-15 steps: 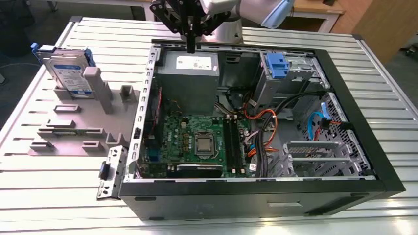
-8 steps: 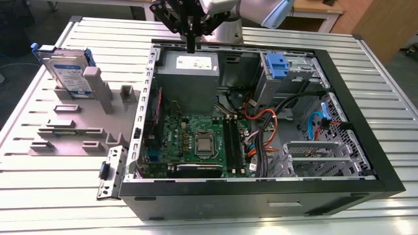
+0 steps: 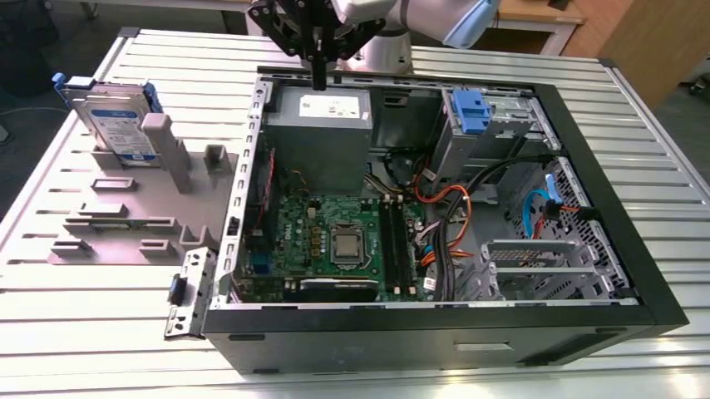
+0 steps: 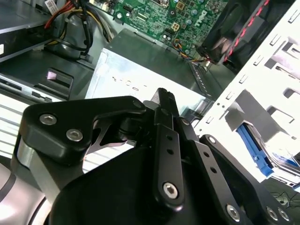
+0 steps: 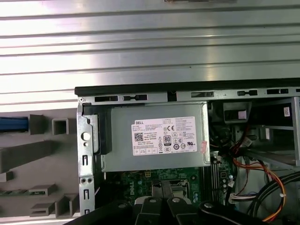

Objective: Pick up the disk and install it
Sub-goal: 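Reach for the disk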

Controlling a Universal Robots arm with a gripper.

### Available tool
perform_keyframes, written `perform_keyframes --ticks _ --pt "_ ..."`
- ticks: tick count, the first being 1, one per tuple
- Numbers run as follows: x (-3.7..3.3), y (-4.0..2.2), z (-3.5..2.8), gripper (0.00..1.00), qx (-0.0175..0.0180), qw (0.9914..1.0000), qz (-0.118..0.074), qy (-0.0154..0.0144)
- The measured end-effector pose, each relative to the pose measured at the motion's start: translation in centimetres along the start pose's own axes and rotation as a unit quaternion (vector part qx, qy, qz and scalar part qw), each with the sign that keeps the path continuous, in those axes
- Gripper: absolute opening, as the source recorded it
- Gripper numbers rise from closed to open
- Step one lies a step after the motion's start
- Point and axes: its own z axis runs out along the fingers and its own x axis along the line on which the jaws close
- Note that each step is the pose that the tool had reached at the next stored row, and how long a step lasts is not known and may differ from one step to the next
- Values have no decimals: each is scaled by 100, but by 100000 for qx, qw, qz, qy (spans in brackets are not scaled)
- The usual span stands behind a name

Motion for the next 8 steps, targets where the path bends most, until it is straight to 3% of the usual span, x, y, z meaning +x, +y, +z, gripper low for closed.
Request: perform_keyframes --ticks 8 --pt "86 13 -1 11 1 100000 3 3"
